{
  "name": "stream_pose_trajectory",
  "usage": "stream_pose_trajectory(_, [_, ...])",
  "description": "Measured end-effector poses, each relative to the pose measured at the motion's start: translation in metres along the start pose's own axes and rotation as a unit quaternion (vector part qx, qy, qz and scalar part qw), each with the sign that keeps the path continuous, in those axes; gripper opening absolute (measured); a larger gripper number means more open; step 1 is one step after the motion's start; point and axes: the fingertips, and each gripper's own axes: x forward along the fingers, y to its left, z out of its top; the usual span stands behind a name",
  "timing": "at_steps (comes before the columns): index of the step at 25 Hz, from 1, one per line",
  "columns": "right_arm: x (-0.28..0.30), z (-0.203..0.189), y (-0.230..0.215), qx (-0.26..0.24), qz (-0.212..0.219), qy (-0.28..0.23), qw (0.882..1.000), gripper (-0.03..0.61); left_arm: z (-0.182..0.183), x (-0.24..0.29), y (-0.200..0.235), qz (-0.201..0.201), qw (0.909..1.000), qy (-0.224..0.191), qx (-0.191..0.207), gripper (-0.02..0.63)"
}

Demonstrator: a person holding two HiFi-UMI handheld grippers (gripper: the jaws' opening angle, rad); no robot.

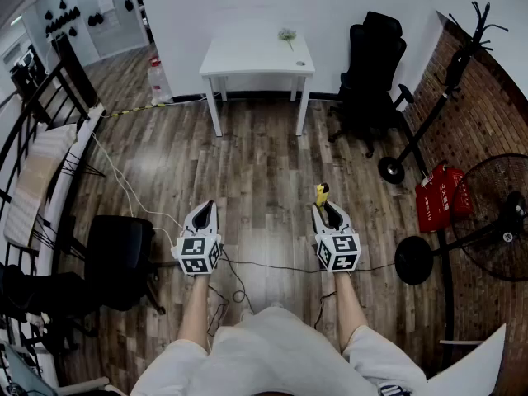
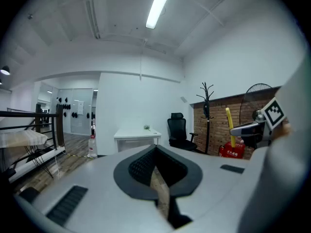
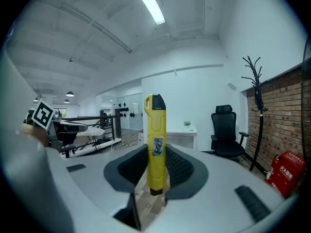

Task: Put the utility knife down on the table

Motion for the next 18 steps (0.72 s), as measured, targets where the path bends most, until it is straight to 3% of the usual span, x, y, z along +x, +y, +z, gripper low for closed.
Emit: stream_pose_trajectory(18, [0.015,-0.008,-0.054,-0.002,0.008,0.002,1.000,0.110,-0.002,0.049,-0.042,-0.004,1.0000,0.006,0.007,0.006])
